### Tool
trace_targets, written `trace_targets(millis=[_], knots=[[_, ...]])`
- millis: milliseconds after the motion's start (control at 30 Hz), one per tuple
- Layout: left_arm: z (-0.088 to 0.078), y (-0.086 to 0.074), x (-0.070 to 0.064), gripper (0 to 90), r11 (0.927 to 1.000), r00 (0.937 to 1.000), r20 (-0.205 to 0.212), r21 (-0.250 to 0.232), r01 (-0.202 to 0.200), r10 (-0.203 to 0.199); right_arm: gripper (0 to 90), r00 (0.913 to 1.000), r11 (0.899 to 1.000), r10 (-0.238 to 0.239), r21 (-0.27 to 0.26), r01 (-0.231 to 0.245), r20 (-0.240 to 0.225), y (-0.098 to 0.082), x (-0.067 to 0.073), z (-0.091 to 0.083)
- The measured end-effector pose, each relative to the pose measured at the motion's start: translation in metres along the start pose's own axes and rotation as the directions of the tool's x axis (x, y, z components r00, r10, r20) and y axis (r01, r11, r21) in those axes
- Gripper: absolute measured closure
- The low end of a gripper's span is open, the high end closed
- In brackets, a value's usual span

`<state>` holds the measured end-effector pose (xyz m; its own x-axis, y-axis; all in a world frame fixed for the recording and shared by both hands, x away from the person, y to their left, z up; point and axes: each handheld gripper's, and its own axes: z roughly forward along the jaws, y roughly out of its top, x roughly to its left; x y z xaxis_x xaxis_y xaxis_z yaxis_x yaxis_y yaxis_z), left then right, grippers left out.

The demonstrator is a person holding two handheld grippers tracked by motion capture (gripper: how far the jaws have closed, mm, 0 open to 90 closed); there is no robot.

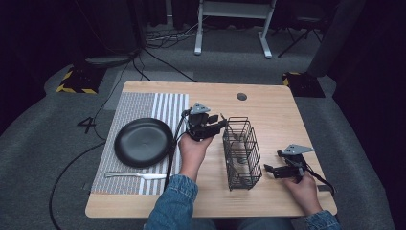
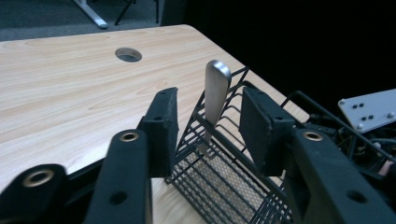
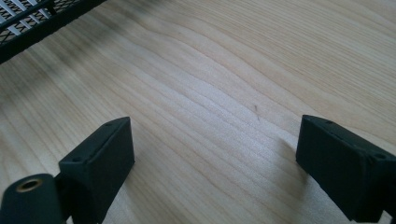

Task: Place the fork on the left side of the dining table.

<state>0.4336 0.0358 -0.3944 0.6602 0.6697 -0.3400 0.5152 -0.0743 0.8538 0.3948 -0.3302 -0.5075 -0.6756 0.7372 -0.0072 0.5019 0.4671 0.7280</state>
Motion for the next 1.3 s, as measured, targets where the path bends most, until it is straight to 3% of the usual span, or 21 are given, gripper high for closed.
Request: trace_targets(millis=[100,467,600,867,1033,1300], knots=[[0.003,0.002,0.001,64.1,0.9999,0.9999,0.010,0.001,0.013,-0.013,11.7,1.0000,1.000,-0.002,0.000,0.002,0.000,0.000,0.000,0.000],[0.008,0.008,-0.004,79.1,0.9994,0.9998,-0.015,0.030,-0.015,0.015,12.1,1.0000,1.000,-0.004,-0.002,0.004,-0.002,0.000,0.000,0.000],[0.007,0.009,-0.004,79.4,0.9995,0.9999,0.009,0.032,-0.005,0.005,12.2,1.0000,1.000,-0.004,-0.002,0.004,-0.002,0.000,0.000,0.000],[0.001,0.012,-0.007,86.0,0.9995,0.9996,0.006,0.012,-0.029,0.029,12.3,1.0000,1.000,-0.003,-0.002,0.003,-0.003,0.000,0.000,0.000],[-0.003,0.018,-0.014,86.2,0.9972,0.9974,-0.012,0.023,-0.071,0.071,12.3,1.0000,1.000,-0.004,-0.002,0.004,-0.003,0.000,0.000,0.000],[-0.016,0.033,-0.020,86.1,0.9968,0.9970,-0.022,0.032,-0.074,0.075,12.3,1.0000,1.000,-0.004,-0.002,0.004,-0.003,0.000,0.000,0.000]])
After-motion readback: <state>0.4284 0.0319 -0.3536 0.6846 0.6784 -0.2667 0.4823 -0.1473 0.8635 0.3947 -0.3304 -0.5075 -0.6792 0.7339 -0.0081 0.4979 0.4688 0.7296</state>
